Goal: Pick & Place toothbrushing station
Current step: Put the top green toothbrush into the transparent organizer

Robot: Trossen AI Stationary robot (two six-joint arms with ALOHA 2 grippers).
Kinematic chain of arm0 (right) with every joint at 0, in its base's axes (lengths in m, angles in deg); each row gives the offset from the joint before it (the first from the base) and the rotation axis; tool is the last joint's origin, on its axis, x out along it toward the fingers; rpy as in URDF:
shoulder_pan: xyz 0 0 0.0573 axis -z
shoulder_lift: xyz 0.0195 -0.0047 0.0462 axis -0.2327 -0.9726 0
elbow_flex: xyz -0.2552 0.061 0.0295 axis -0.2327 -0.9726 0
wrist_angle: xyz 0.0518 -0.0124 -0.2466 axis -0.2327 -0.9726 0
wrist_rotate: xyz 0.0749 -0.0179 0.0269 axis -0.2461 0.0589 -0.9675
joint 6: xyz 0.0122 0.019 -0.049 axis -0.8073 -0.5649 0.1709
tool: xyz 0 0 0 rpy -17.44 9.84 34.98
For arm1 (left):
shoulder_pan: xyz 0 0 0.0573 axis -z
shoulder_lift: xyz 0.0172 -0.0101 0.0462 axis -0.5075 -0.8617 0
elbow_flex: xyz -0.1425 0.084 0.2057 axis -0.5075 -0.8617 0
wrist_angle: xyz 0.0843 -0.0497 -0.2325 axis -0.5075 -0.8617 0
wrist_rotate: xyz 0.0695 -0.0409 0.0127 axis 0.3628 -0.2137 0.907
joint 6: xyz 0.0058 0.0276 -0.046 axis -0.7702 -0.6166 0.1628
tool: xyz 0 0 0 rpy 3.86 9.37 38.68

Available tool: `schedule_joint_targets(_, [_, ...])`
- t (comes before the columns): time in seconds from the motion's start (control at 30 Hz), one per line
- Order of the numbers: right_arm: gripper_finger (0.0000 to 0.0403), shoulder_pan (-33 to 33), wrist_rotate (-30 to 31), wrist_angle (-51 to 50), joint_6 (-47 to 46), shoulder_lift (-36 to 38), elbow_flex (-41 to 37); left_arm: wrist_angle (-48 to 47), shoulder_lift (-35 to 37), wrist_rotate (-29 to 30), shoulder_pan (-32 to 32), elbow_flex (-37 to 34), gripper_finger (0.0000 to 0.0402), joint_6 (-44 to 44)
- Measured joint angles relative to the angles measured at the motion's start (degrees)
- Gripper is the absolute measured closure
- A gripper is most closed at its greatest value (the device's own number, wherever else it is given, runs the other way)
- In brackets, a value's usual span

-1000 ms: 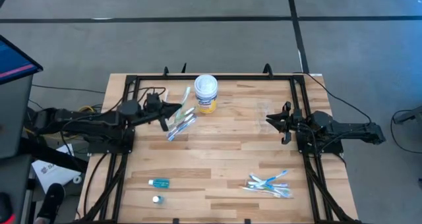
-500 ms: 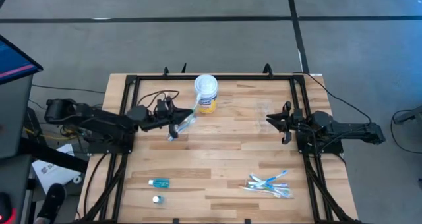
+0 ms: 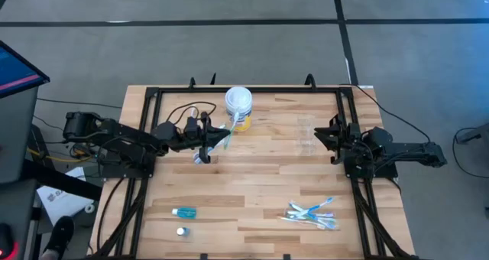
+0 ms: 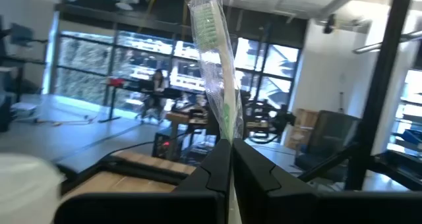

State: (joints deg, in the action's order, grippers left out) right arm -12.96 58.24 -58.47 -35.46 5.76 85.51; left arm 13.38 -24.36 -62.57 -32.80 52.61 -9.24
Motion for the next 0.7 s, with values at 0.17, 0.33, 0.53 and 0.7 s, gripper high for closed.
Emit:
schedule_joint_targets(0.17, [0.0332, 0.0, -0.2, 3.3, 0.0, -3.8, 0.9, -0.1, -4.0, -0.6, 0.0, 3.5, 0.0399, -1.2])
schedule_joint_targets(0.33, [0.0332, 0.0, -0.2, 3.6, 0.8, -10.4, 5.2, -0.2, -7.0, -0.6, 0.0, 6.0, 0.0399, -1.3])
schedule_joint_targets(0.53, [0.0332, 0.0, -0.2, 4.6, 1.5, -20.7, 10.1, 0.0, -9.3, -4.1, 0.0, 8.5, 0.0399, -1.3])
schedule_joint_targets(0.7, [0.0332, 0.0, -0.2, 9.0, 1.7, -29.0, 13.3, -0.2, -9.8, -4.5, 0.1, 8.8, 0.0399, -1.3])
